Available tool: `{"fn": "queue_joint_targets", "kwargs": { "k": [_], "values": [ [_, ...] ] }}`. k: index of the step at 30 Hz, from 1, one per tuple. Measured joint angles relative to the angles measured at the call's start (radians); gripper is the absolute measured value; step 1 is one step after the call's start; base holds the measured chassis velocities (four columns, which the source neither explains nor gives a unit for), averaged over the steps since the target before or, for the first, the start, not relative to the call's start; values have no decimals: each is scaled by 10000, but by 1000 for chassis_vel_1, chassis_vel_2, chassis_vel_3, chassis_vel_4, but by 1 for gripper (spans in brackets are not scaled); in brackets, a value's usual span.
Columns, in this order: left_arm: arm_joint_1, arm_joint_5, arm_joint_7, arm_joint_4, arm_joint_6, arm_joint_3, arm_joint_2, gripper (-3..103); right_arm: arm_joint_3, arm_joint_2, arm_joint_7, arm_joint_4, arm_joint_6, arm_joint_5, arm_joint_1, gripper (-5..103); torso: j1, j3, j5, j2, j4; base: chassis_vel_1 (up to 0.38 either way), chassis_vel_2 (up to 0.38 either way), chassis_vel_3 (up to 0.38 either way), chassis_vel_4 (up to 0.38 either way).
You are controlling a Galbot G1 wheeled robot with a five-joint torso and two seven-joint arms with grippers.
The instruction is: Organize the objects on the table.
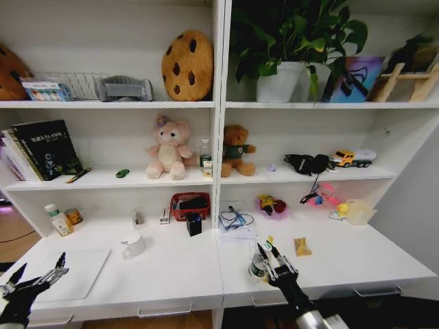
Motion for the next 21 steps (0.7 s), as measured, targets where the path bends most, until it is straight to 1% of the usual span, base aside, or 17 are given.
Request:
{"fn": "queue_joint_targets", "kwargs": {
  "k": [1,4,7,8,12,13,15,19,20,21],
  "values": [
    [0,0,0,0,0,0,0,100,0,0,0,0,0,0,0,30,0,0,0,0,0,0,0,0,0],
    [0,0,0,0,0,0,0,100,283,441,258,514,139,-265,-975,30,0,0,-1,0,0,0,0,0,0],
    [0,0,0,0,0,0,0,100,273,649,342,549,145,-358,-1248,30,0,1,-1,0,3,0,0,0,0],
    [0,0,0,0,0,0,0,100,199,895,491,230,190,-523,-1390,30,0,0,-2,0,3,0,0,0,0],
    [0,0,0,0,0,0,1,100,126,1148,716,-348,241,-583,-1397,30,0,0,2,0,1,0,0,0,0],
    [0,0,0,0,0,0,0,100,68,1278,834,-786,261,-492,-1371,30,0,1,1,0,1,0,0,0,0],
    [0,0,0,0,0,0,0,100,46,1307,848,-960,291,-463,-1354,30,0,1,1,0,2,0,0,0,0],
    [0,0,0,0,0,0,0,100,-84,1338,768,-2366,818,-311,-1107,30,0,2,1,0,2,0,0,0,0],
    [0,0,0,0,0,0,0,100,-84,1338,768,-2366,818,-311,-1107,30,0,2,1,0,2,0,0,0,0],
    [0,0,0,0,0,0,0,100,-102,1292,627,-2736,983,-297,-1046,30,0,1,1,-1,2,0,0,0,0]
  ]
}}
